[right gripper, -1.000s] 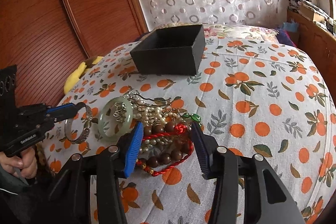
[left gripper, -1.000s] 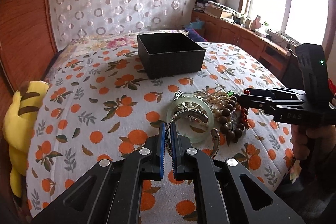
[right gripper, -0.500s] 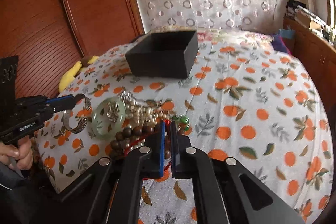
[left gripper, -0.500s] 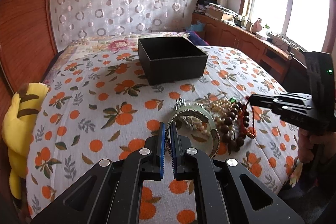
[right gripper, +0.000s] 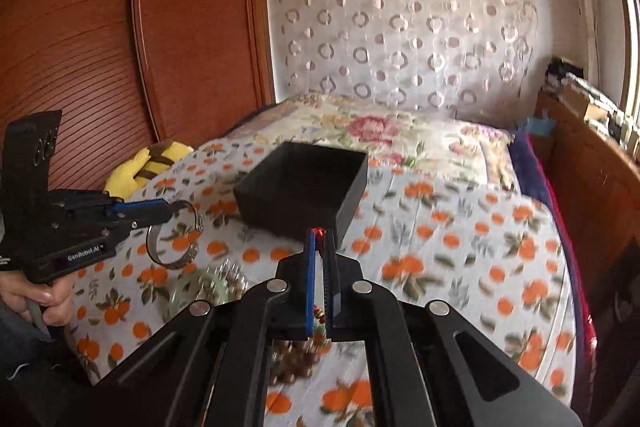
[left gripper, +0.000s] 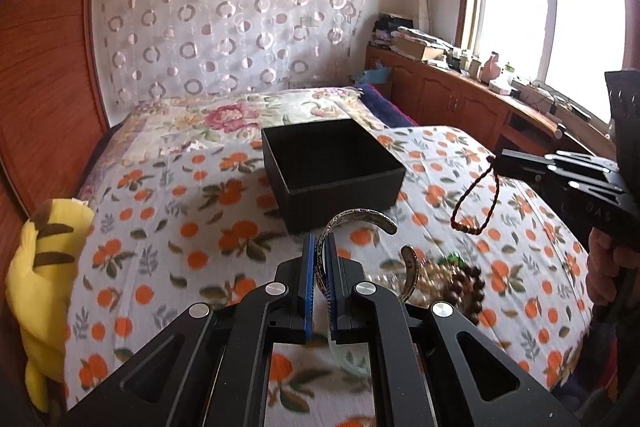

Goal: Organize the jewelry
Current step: 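Carry the silver bangle with the left gripper while the right gripper drops the beads into the box, then lower the silver bangle into the black box and open the left gripper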

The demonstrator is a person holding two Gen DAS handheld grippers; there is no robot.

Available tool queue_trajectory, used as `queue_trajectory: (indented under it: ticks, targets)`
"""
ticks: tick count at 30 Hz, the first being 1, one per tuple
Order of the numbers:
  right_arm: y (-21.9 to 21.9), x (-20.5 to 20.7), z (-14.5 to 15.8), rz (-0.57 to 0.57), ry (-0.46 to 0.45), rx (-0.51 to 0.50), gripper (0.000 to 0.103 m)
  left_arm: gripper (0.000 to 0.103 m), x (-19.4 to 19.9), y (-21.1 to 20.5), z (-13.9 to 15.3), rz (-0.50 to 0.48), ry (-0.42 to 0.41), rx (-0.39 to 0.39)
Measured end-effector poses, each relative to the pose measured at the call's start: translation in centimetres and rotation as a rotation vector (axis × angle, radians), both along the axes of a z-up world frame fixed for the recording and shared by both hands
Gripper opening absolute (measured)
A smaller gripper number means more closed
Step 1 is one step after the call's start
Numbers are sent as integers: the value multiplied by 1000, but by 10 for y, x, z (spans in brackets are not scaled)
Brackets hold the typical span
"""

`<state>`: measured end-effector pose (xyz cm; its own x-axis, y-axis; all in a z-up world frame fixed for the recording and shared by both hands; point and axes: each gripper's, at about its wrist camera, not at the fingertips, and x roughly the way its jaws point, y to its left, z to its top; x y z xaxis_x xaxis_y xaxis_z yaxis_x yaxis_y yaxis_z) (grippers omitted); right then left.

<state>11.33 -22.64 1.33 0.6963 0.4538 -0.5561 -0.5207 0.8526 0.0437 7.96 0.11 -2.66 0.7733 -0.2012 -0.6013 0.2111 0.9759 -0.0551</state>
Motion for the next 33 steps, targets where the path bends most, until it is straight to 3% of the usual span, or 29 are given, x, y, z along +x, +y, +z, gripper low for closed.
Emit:
queue_trajectory:
  ticks: [12,21,23,25,27,33]
  targets:
    - [32,59,22,44,-52,7,4,4,47,6,2,34,-12,-8]
    - [62,115,-6,74,70,16,5,4,76,8,8,48,-26,-9]
    - [65,122,-14,80,106,9,8,4,83,9,9,50,-25,-13]
    - [62,126,-19,63,121,-1,22,4,90,10,8,55,-17,-15]
    - [58,126,-20,53,117,1,30,4,99,9,4,56,-5,-9]
    - [35,119,-15,23,99,16,31,4,120,2,-6,54,27,2]
